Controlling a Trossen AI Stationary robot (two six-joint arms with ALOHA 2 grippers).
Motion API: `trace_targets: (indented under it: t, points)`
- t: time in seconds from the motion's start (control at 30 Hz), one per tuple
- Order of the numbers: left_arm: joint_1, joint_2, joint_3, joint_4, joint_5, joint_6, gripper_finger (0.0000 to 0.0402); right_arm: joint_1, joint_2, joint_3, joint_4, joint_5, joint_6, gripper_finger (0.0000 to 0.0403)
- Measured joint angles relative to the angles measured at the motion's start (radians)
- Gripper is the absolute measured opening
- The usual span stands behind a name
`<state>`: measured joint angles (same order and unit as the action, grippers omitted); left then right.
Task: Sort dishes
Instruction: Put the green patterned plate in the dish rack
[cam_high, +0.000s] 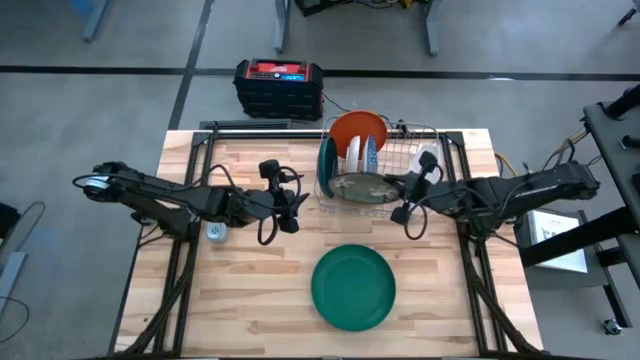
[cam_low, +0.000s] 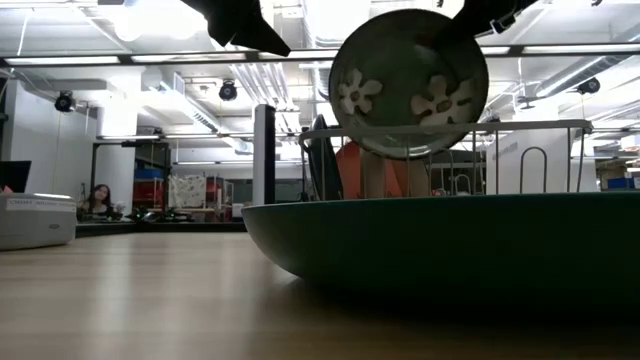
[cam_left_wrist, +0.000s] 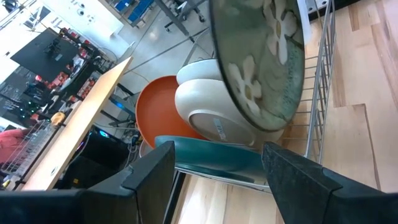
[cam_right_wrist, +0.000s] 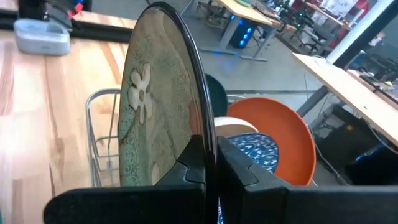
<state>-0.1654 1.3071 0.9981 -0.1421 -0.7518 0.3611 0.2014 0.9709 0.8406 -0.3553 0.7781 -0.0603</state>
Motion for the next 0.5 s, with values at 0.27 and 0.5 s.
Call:
trace_targets:
  t: [0.27,0.5]
  points:
    - [0.0,0.0,0.0,0.0,0.0,-0.008,0.023,0.0,0.062,0.001,-0.003,-0.036,-0.037,0.0]
    - [0.0,0.0,0.0,0.0,0.0,-0.014,0.023,-0.004,0.124,0.001,-0.005,-0.071,-0.094,0.0]
